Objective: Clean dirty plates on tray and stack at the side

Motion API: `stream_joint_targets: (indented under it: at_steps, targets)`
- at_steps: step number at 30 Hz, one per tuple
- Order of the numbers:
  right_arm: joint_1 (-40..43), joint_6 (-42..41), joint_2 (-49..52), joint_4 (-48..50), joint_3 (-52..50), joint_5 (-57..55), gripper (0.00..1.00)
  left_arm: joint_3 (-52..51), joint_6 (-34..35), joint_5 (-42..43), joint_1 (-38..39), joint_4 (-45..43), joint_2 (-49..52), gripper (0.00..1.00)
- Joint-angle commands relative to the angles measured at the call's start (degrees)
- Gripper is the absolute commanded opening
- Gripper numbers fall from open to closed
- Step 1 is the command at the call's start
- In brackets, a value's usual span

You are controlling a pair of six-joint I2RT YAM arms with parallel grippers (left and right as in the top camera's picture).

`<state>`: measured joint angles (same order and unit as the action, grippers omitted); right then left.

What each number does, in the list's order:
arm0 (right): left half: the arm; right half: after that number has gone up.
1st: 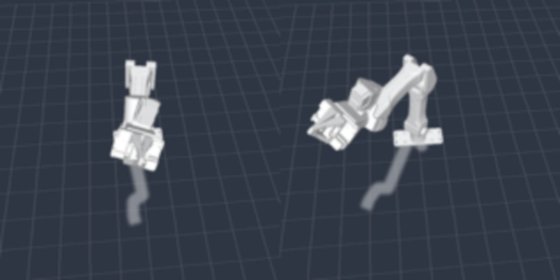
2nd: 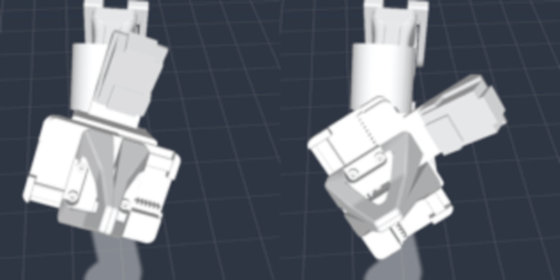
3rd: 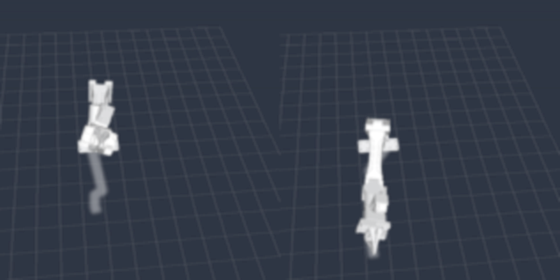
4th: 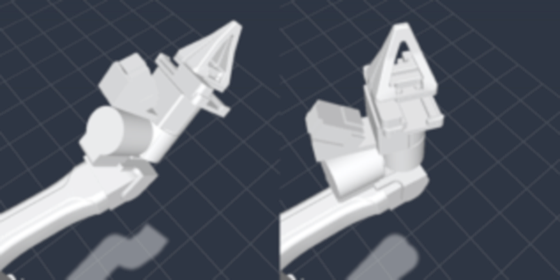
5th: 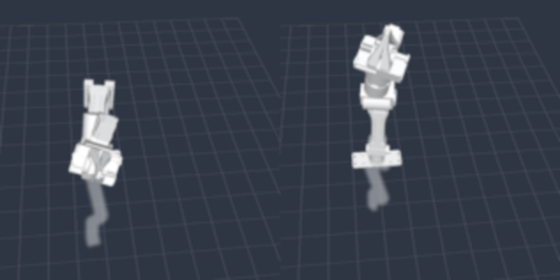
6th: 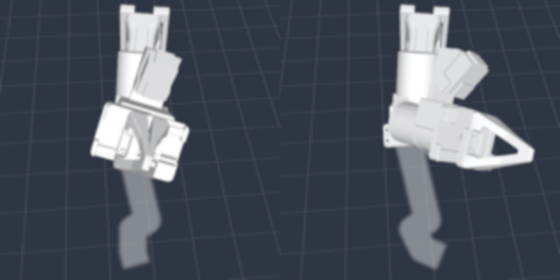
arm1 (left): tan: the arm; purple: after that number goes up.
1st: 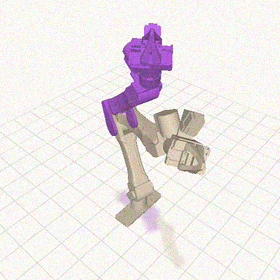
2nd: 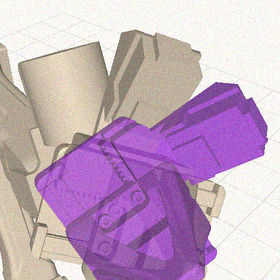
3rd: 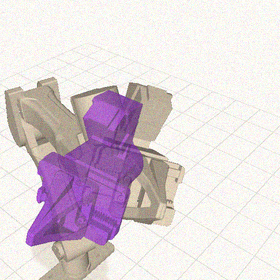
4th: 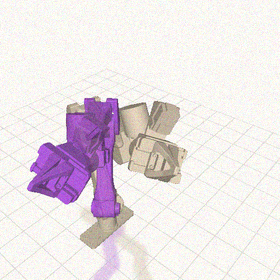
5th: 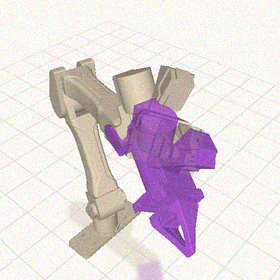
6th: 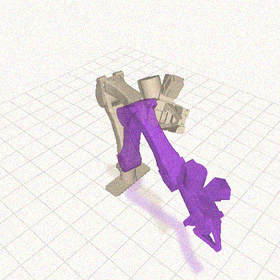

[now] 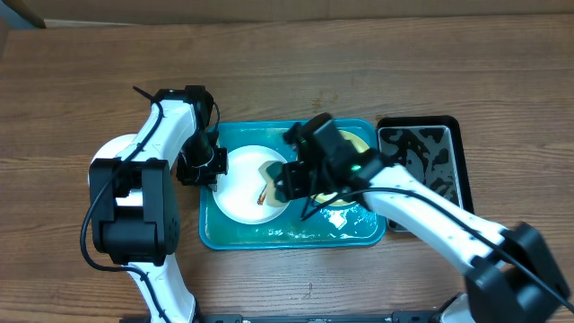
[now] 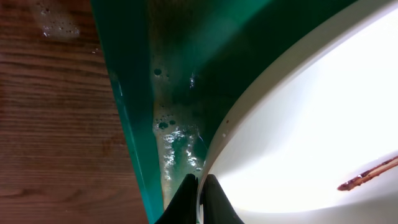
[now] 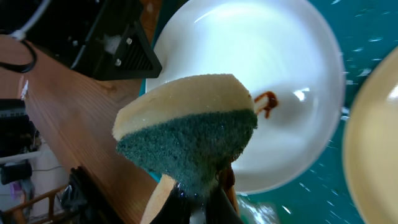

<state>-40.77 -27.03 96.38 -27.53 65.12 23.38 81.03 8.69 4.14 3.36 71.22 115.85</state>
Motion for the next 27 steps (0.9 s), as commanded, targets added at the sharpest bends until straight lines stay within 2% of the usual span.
stream_joint_targets:
  at_steps: [1, 10, 23, 27]
  targets:
    - [-2.23, -4.39, 3.67, 2.78, -0.20, -1.29, 0.04, -0.31, 0.81, 0.70, 0.11, 0.52, 0.63, 0.04]
    - [-5.27, -7.54, 10.32, 12.17, -0.20, 0.85, 0.04, -0.31, 0.81, 3.21, 0.26, 0.33, 0.63, 0.04]
    - [-6.10, -7.78, 14.73, 12.92, -0.20, 0.39, 0.04, -0.31, 0.81, 3.17, 3.08, -0.15, 0.63, 0.04]
    - [-5.75, -7.80, 15.96, 12.33, -0.20, -3.58, 0.04, -0.31, 0.79, 2.93, 3.43, -0.09, 0.63, 0.04]
